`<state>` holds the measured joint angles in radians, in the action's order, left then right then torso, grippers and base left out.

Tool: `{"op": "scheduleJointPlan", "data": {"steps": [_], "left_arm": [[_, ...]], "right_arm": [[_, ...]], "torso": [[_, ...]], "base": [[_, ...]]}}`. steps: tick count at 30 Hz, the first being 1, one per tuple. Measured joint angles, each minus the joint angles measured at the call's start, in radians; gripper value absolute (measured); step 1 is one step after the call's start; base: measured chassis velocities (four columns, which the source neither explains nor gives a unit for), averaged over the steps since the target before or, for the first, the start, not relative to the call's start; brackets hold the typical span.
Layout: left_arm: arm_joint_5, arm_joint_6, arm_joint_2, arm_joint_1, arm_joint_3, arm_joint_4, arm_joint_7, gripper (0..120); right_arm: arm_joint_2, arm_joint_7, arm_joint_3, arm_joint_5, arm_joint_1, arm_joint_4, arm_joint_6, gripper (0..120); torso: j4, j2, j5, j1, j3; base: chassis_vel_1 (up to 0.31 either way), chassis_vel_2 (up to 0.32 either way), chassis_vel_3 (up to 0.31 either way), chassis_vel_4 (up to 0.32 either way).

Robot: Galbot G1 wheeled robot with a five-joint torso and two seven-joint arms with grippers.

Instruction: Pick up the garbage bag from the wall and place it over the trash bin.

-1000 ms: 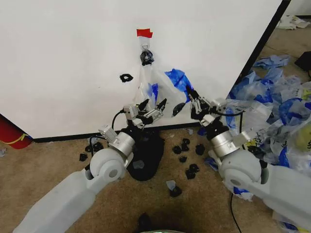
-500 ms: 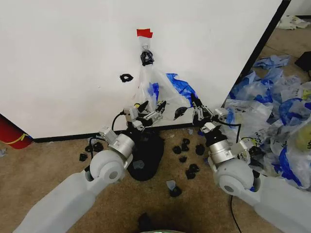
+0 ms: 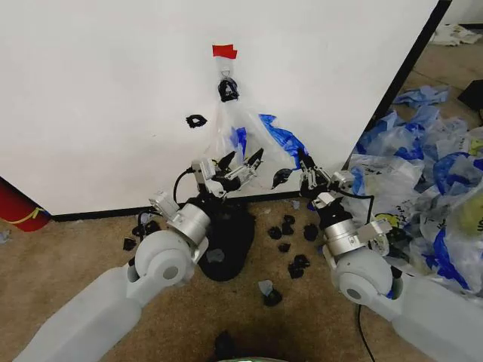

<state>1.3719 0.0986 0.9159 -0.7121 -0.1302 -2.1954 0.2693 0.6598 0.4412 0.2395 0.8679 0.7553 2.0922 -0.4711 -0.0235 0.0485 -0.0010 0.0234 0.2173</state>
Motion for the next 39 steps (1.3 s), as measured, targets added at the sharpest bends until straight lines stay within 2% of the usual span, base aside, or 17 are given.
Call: {"op": "scheduleJointPlan", "data": {"steps": [3,5,10,11,14,17,22,33,39], "left_arm": [[0.142,0.010,0.027,0.034,-0.014,0.000,0.043,96],[0.172,0.013,0.035,0.043,-0.017,0.009,0.053,96],[0.357,0.031,0.104,0.114,-0.036,0.078,0.210,94],[0.357,0.031,0.104,0.114,-0.036,0.078,0.210,94],[0.388,0.039,0.144,0.143,-0.039,0.106,0.311,94],[0.385,0.040,0.153,0.152,-0.040,0.111,0.362,93],[0.362,0.030,0.138,0.151,-0.044,0.106,0.366,93],[0.241,0.033,0.100,0.136,-0.044,0.114,0.319,93],[0.123,0.033,0.077,0.122,-0.042,0.119,0.272,93]], "right_arm": [[0.001,0.002,0.006,0.000,-0.007,0.004,0.003,0],[0.001,0.004,0.007,0.001,-0.009,0.007,0.004,0],[-0.006,0.014,0.019,0.004,-0.029,0.026,0.012,0],[-0.006,0.014,0.019,0.004,-0.029,0.026,0.012,0],[-0.011,0.018,0.020,0.006,-0.039,0.026,0.013,0],[-0.017,0.020,0.018,0.007,-0.040,0.028,0.013,0],[-0.020,0.021,0.016,0.009,-0.045,0.028,0.014,0],[-0.015,0.025,0.024,0.007,-0.052,0.027,0.016,0],[-0.011,0.025,0.027,0.004,-0.051,0.026,0.016,0]], "torso": [[-0.0001,0.000,0.0001,0.000,0.000],[-0.0001,0.000,0.0002,0.000,0.000],[-0.0001,0.000,0.0000,0.000,0.000],[-0.0001,0.000,0.0000,0.000,0.000],[-0.0002,0.000,0.0000,0.000,0.000],[-0.0002,0.000,0.0001,0.000,0.000],[0.0000,0.000,0.0001,0.000,0.000],[0.0000,0.000,0.0000,0.000,0.000],[-0.0001,0.000,0.0000,0.000,0.000]], "base": [[0.000,0.000,0.000,0.000],[0.000,0.000,0.000,0.000],[0.000,0.000,0.000,0.000],[0.000,0.000,0.000,0.000],[0.000,0.000,0.000,0.000],[0.000,0.000,0.000,0.000],[0.000,0.000,0.000,0.000],[0.000,0.000,0.000,0.000],[0.000,0.000,0.000,0.000]]}}
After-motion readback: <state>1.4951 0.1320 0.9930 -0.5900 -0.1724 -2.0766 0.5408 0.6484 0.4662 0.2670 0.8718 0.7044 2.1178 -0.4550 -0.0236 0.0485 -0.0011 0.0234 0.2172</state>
